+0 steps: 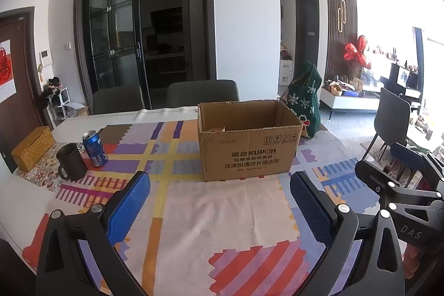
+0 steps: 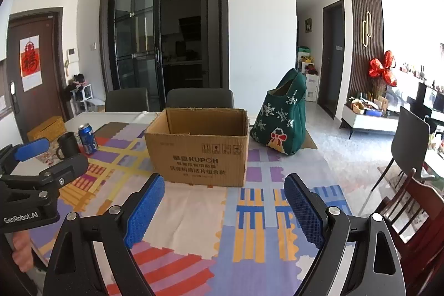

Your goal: Organize snacks

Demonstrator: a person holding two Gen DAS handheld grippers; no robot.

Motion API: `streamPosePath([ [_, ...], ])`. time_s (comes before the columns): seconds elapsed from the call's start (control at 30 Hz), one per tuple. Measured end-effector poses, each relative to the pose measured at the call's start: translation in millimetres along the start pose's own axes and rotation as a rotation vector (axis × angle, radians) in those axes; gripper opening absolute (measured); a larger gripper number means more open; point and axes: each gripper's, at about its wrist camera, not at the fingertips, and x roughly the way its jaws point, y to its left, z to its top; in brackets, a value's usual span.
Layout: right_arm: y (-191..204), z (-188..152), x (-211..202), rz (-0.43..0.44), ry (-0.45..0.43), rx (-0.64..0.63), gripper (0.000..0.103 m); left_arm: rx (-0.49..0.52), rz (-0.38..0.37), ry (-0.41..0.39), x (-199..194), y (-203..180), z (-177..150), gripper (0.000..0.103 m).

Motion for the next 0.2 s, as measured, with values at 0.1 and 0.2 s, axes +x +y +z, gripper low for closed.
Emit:
streamPosePath([
  [0.1, -1.1, -0.6, 0.8, -0.001, 0.003, 0.001, 0.089, -0.002, 0.000, 0.007, 1.7, 0.5, -0.9, 0.103],
  [0.2, -1.3, -1.1, 1.4, 0.001, 0.007, 0.002, 0.088, -0.002, -0.001, 0.009, 2.6, 0.3, -1.2, 0.103],
])
